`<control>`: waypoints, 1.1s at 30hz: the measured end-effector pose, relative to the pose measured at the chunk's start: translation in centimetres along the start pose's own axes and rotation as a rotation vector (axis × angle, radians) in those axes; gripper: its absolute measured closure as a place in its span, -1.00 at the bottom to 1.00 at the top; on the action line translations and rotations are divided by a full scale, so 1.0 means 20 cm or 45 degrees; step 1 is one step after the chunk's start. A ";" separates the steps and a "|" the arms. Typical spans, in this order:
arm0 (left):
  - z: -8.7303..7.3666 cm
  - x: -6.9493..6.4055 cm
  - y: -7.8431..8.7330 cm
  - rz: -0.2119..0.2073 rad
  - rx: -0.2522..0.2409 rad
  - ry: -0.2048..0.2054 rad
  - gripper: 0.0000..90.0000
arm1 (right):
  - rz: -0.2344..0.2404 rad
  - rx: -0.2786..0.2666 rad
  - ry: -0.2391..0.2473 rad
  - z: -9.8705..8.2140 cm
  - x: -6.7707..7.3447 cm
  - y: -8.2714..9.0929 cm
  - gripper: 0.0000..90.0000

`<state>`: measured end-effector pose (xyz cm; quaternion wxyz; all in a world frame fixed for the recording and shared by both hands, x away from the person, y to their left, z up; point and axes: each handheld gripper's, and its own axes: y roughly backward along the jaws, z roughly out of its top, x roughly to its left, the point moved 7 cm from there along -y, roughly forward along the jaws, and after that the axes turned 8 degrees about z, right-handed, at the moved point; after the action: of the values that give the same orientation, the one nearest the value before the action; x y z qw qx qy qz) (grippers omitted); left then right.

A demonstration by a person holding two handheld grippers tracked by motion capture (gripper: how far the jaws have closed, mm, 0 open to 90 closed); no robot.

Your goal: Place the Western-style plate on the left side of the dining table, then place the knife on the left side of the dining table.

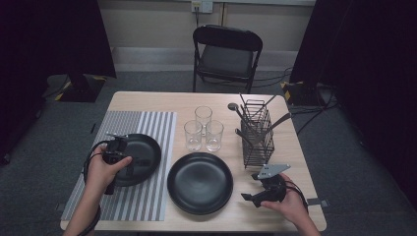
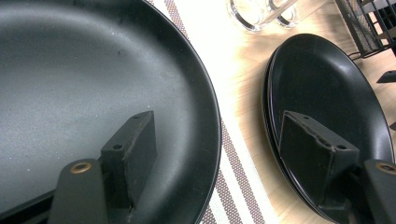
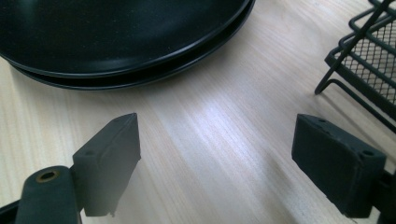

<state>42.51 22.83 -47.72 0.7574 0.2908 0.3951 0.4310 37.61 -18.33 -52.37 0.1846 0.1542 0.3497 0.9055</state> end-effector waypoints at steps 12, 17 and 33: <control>-0.01 0.00 0.00 0.014 0.001 -0.023 -0.44 | 0.022 0.059 0.063 0.07 0.03 0.07 -0.67; -0.01 -0.01 0.00 0.010 0.001 -0.028 -0.45 | 0.043 0.076 0.083 0.11 0.05 0.09 -0.67; 0.00 -0.05 0.00 -0.011 0.007 -0.051 -0.45 | 0.050 0.076 0.072 0.22 0.04 0.21 -0.65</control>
<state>42.28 21.97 -47.45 0.7662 0.2996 0.3823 0.4207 37.79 -18.20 -46.24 0.1521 0.1407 0.3784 0.9022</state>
